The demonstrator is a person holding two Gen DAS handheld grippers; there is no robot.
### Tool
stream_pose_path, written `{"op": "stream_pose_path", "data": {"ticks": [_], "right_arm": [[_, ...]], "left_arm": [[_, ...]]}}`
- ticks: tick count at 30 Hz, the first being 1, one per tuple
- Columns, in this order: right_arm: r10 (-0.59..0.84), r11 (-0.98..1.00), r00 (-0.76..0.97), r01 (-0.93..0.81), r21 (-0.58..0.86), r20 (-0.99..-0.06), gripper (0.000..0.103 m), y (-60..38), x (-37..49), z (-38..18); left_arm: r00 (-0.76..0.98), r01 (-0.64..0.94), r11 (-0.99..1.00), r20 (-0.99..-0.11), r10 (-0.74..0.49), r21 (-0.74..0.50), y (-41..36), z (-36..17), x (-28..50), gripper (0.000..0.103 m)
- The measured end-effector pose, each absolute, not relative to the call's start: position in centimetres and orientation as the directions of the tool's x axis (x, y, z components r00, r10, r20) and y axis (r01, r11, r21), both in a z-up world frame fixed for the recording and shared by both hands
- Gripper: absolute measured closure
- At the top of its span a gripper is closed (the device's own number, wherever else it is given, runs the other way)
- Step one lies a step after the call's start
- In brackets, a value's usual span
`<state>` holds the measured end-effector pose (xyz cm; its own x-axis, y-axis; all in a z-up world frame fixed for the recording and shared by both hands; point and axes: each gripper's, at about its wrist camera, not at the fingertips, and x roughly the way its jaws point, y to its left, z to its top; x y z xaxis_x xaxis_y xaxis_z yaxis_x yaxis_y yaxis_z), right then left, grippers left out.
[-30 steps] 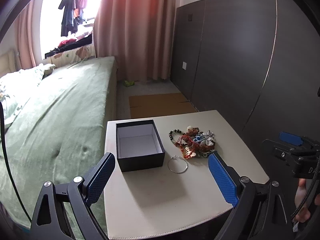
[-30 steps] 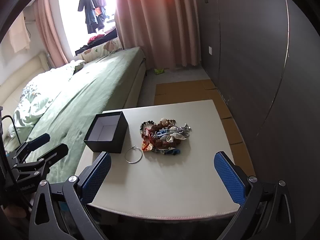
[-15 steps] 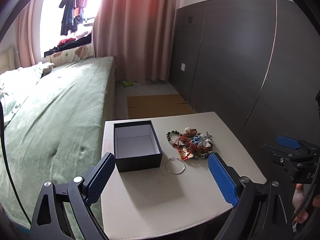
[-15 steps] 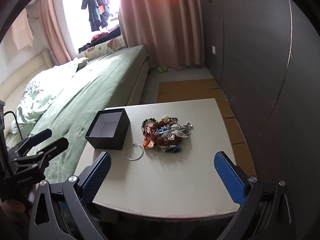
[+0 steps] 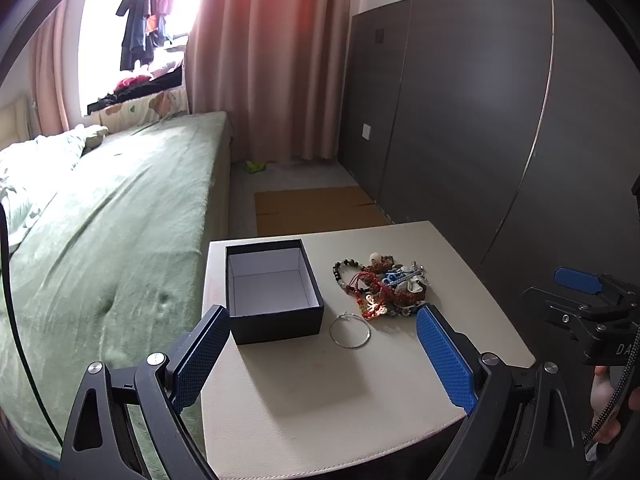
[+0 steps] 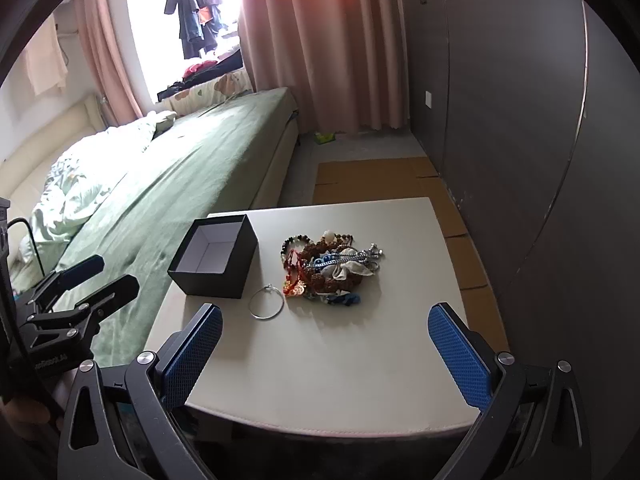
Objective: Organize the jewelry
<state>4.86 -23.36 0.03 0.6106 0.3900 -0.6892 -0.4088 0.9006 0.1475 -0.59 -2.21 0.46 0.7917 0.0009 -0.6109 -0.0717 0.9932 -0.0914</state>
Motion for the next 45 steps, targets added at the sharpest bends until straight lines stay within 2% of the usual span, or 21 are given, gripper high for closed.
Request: {"op": "stream_pose_path", "data": {"ticks": [35, 45], "right_arm": [[0.389, 0.896, 0.613, -0.426, 0.127, -0.688, 0.0, -23.0, 4.8, -0.1], [0.36, 0.931, 0.612, -0.283, 0.23, -0.704, 0.0, -26.1, 7.5, -0.7]], "left_arm": [[0.787, -0.066, 0.991, -0.617, -0.021, -0.119, -1.9, 0.2, -0.1, 0.009], [0.747, -0.061, 0.988, -0.663, -0.049, -0.141, -2.1, -1.9, 2.6, 0.009]]}}
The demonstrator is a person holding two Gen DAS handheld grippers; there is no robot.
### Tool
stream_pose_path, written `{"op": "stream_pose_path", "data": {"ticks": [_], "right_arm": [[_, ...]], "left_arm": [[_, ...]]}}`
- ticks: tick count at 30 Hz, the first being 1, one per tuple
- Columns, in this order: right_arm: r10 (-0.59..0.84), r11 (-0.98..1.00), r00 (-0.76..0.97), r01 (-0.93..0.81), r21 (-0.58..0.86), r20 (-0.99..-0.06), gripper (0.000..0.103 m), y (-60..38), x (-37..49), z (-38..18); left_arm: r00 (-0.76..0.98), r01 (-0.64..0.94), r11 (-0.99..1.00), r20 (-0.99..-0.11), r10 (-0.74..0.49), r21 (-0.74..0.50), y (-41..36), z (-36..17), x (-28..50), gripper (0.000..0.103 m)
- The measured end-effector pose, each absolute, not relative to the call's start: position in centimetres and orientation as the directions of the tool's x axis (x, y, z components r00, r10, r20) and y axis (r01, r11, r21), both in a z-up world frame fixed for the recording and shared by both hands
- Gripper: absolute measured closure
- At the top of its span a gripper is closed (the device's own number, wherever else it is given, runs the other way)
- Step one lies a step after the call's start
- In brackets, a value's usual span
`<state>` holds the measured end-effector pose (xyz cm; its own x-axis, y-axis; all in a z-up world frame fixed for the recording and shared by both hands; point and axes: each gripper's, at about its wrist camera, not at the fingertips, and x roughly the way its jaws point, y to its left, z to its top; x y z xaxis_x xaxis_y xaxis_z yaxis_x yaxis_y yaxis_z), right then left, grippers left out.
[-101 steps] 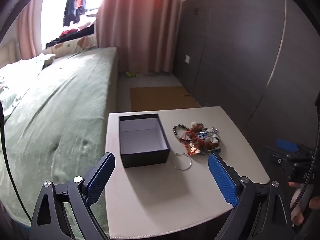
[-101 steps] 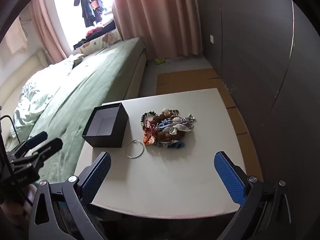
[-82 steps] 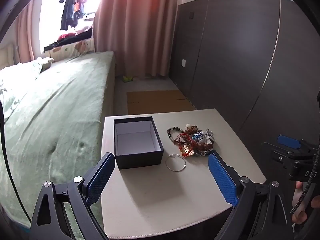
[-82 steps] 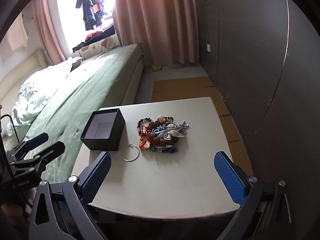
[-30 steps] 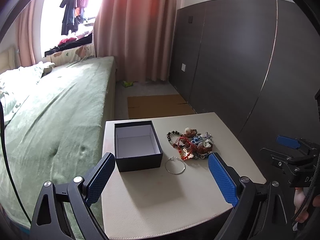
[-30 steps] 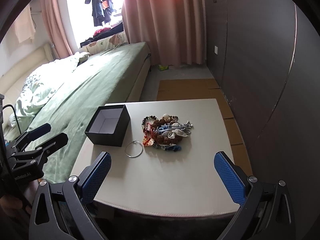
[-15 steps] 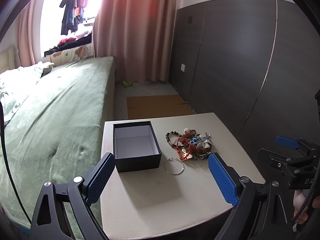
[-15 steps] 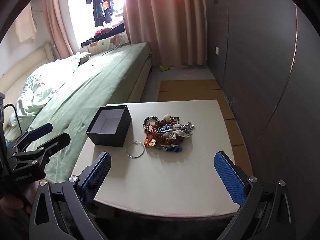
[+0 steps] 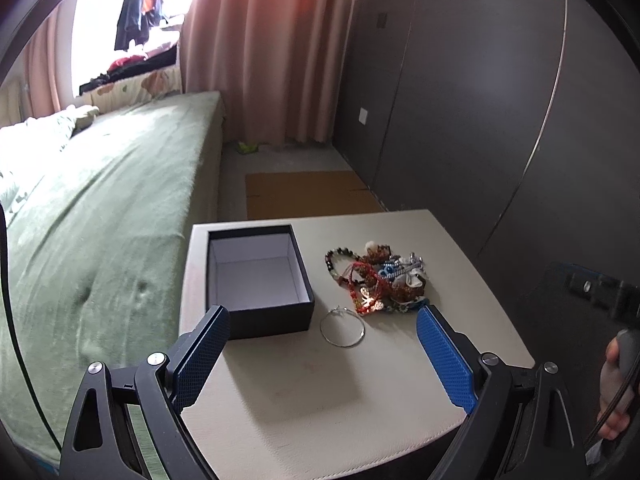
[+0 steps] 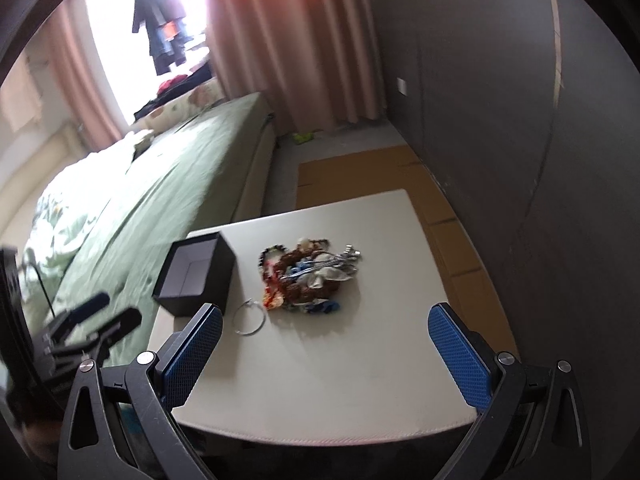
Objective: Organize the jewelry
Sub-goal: 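Move the left tool down to the jewelry pile and close on red string bracelet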
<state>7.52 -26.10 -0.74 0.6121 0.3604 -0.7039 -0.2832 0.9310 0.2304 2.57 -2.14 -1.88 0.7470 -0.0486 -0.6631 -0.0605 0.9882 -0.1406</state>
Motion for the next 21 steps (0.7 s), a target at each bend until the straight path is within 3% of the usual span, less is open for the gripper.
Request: {"op": "stream_pose_path", "data": {"ticks": [2, 8, 21], "right_arm": [[0.356, 0.934, 0.607, -0.254, 0.251, -0.711, 0.0, -26.8, 8.1, -1.0], [0.363, 0.931, 0.593, -0.199, 0.307, -0.718, 0.0, -28.1, 9.7, -1.8], [0.353, 0.925, 0.543, -0.082, 0.371, -0.762, 0.0, -29.4, 13.7, -4.7]], "left_arm": [[0.733, -0.047, 0.987, -0.676, -0.071, -0.154, -2.4, -2.5, 3.1, 0.019], [0.694, -0.029, 0.984, -0.712, -0.107, -0.176, -3.5, -4.0, 4.8, 0.025], [0.646, -0.013, 0.979, -0.748, -0.149, -0.206, -6.4, -6.5, 10.3, 0.056]]}}
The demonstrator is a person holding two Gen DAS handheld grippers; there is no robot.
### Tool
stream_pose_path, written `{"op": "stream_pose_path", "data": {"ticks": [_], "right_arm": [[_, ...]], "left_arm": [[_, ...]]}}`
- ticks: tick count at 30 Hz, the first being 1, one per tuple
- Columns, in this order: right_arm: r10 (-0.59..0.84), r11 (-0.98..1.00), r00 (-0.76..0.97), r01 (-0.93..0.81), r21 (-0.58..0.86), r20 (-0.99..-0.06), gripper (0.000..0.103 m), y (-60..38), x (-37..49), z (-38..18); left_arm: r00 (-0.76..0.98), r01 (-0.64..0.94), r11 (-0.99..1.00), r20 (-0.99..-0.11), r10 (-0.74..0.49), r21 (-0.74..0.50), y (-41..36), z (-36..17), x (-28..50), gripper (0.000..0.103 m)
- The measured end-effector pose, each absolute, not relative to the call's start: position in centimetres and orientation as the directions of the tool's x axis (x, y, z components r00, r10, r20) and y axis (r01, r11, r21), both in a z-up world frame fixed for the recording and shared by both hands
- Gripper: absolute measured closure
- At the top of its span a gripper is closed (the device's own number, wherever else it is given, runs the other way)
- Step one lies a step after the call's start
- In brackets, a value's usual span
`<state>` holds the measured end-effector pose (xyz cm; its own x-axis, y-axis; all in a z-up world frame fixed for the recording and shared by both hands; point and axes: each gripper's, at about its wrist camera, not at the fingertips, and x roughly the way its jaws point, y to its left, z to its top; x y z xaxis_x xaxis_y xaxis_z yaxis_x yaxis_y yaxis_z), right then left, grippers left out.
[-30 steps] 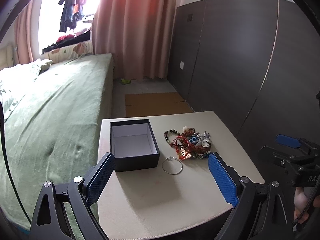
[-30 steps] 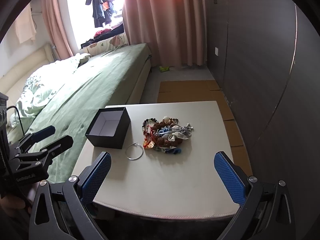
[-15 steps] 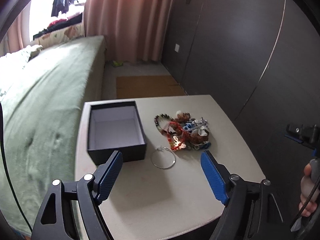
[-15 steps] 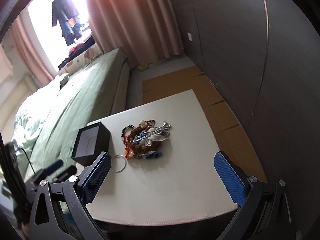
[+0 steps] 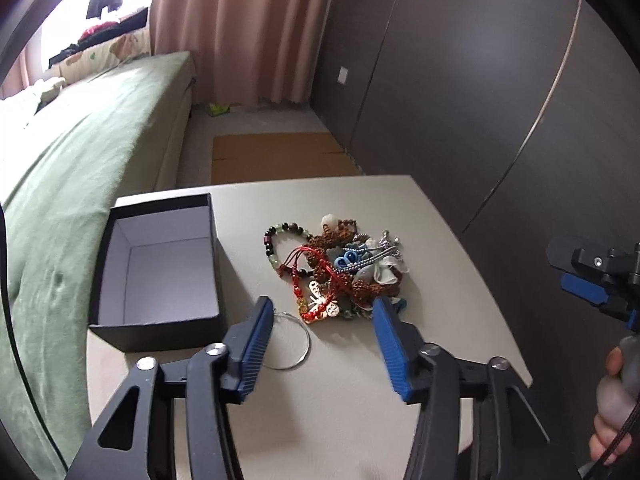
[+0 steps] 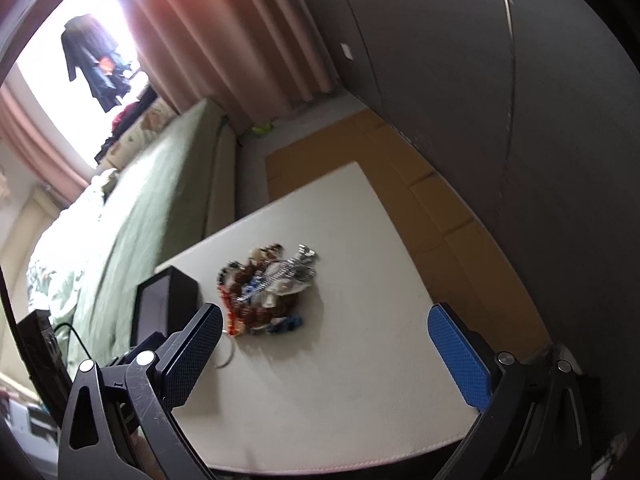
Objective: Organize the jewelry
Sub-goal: 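Move the left tool down to the jewelry pile and close on red string bracelet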
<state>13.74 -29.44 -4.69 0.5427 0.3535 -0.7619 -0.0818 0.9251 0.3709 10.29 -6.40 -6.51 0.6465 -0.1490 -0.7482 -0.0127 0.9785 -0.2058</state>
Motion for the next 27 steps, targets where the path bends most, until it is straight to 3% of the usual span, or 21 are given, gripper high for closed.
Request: {"op": "stream_pose_path", "data": {"ticks": [19, 22, 27], "right_arm": [[0.407, 0.893, 0.482, -0.029, 0.45, -0.776, 0.0, -29.4, 16.8, -7.0], [0.414, 0.891, 0.469, -0.035, 0.452, -0.78, 0.0, -28.9, 17.0, -7.4], [0.415, 0.893, 0.46, -0.043, 0.447, -0.785, 0.0, -28.5, 17.0, -7.7]], "left_arm": [[0.604, -0.085, 0.975, -0.789, -0.115, -0.208, -7.4, -11.1, 16.9, 0.07], [0.598, -0.091, 0.971, -0.792, -0.125, -0.221, -7.3, -11.5, 17.5, 0.084], [0.622, -0.076, 0.973, -0.773, -0.125, -0.219, -7.3, -11.2, 17.2, 0.098]]}}
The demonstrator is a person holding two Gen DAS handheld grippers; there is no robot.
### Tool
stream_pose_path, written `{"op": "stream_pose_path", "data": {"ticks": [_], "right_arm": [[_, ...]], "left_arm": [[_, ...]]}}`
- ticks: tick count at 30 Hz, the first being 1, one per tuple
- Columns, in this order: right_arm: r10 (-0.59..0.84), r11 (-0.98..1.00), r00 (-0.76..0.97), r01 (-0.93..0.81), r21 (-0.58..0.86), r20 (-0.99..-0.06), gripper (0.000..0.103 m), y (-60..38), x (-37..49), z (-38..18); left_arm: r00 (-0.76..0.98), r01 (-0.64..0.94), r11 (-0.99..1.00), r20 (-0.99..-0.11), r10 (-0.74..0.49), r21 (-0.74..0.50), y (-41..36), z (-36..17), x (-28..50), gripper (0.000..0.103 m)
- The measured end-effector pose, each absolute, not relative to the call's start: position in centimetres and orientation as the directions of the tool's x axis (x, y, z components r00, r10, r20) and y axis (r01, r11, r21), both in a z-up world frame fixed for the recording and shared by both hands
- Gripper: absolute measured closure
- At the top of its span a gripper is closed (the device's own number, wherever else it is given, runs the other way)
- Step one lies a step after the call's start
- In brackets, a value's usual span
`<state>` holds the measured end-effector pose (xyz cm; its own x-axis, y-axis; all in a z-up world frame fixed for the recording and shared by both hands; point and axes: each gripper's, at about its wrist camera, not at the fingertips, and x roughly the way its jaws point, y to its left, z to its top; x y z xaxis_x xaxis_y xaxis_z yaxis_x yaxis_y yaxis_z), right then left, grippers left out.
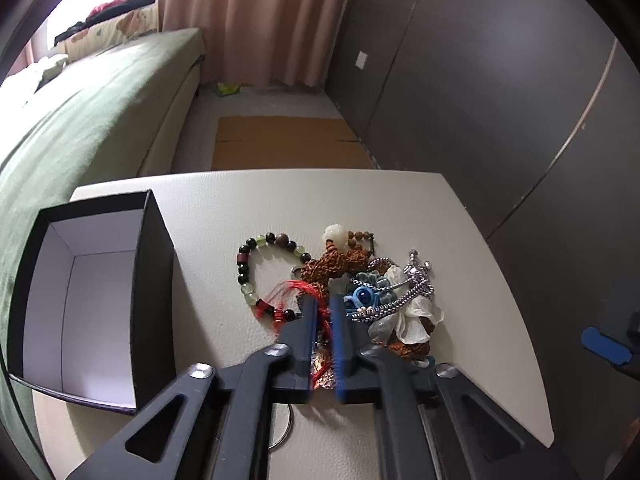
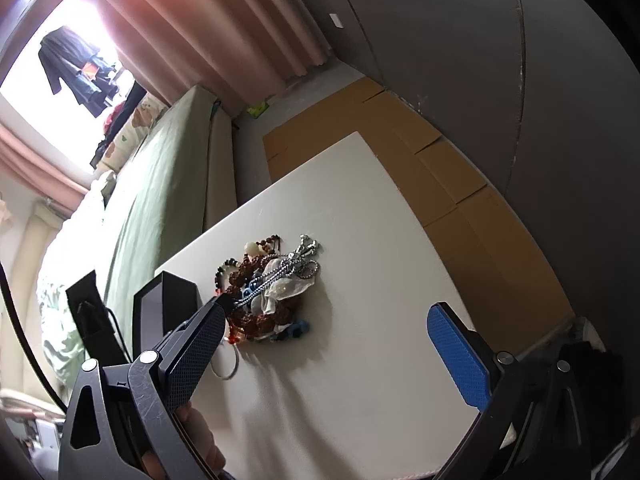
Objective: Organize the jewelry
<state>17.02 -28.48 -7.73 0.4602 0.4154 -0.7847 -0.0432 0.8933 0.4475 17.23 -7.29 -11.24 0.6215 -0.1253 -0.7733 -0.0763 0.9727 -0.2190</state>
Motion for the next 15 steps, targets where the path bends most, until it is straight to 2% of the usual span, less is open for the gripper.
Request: {"op": "stream_pose_path", "data": {"ticks": [11, 15], "right_arm": [[0.45, 0.871, 0.458, -0.034, 0.491, -0.767, 0.003, -28.4, 18.3, -8.3], [0.469, 0.86, 0.437, -0.031, 0.509, -0.767, 0.018, -27.4, 19.7, -9.2]], "left_arm": [[0.675, -0.08, 0.943, -0.714, -0.186, -0.322, -3.9, -8.2, 15.2, 0.098], [0.694, -0.092, 0.937, -0.696, -0.182, -0.337, -2.6, -7.3, 14.6, 0.098]]}}
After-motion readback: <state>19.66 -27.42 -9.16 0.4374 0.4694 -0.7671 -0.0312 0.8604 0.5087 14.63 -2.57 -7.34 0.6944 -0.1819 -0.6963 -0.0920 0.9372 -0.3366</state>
